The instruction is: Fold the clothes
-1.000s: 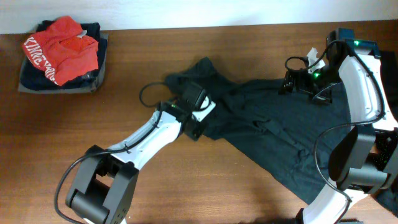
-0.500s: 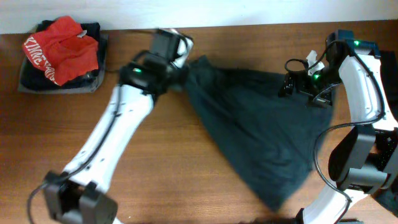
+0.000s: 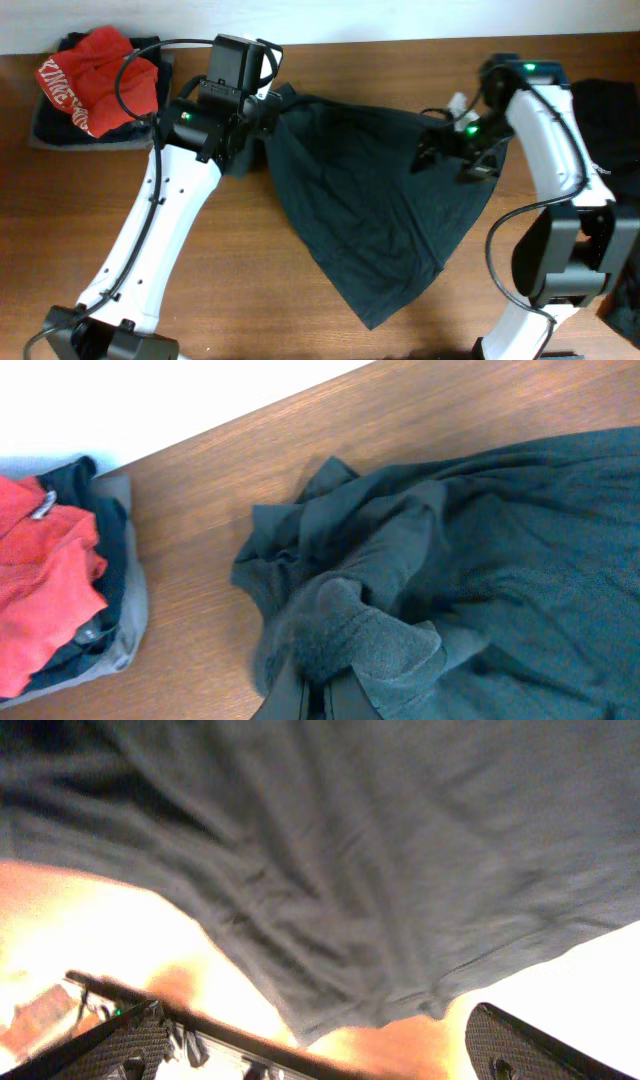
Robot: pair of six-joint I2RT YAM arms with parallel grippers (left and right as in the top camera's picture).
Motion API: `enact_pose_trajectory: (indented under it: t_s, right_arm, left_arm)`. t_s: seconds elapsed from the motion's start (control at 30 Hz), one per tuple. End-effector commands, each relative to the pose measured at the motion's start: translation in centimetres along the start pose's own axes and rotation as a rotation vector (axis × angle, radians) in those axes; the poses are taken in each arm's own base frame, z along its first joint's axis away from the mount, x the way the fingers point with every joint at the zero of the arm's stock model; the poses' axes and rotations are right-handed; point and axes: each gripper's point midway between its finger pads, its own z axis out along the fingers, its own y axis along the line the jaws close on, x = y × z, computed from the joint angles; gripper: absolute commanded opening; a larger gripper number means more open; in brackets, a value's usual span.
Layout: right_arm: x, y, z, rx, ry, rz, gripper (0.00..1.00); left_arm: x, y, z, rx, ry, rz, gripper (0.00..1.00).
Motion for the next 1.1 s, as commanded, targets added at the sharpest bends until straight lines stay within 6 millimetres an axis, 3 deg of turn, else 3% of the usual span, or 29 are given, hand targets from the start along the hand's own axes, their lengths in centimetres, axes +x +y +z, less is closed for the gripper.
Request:
enact_pose_trajectory:
  t_s: [0.0,0.2,0.43,0.63,0.73,0.8,0.87,1.07]
  right_arm:
    - [0.9,3.0,1.5,0.006,0.050,-0.052,0.99]
    - [1.3,1.8,1.9,0.234,0.017,0.132,0.99]
    - [3.0,4.4,1.0,0.266,-0.023,0.102,0.99]
    - [5.7,4.3,-1.6,0.402,-0.101,0.204,0.99]
    - [7.6,6.4,-2.6,0.378,-0.145,0.175,0.99]
    - [9.9,8.5,-2.8,0.359,-0.175,0.135,0.99]
    - [11.6,9.1,-2.6,0.374,-0.199,0.142,0.99]
    - [16.4,7.0,-1.5,0.461,-0.347,0.431,0.99]
  left_arm:
    - [0.1,2.0,0.5,-0.110,0.013,-0.036,0.00]
    - [1.1,4.7,1.5,-0.189,0.054,-0.099,0.00]
    - [2.1,6.5,2.3,-0.217,0.088,-0.151,0.01]
    - [2.7,8.5,2.4,-0.247,0.096,-0.213,0.00]
    - [3.0,9.5,2.5,-0.263,0.099,-0.253,0.00]
    - [3.2,9.9,2.4,-0.269,0.101,-0.259,0.00]
    - [3.2,9.9,2.4,-0.269,0.101,-0.260,0.00]
    - [3.2,9.9,2.5,-0.269,0.102,-0.260,0.01]
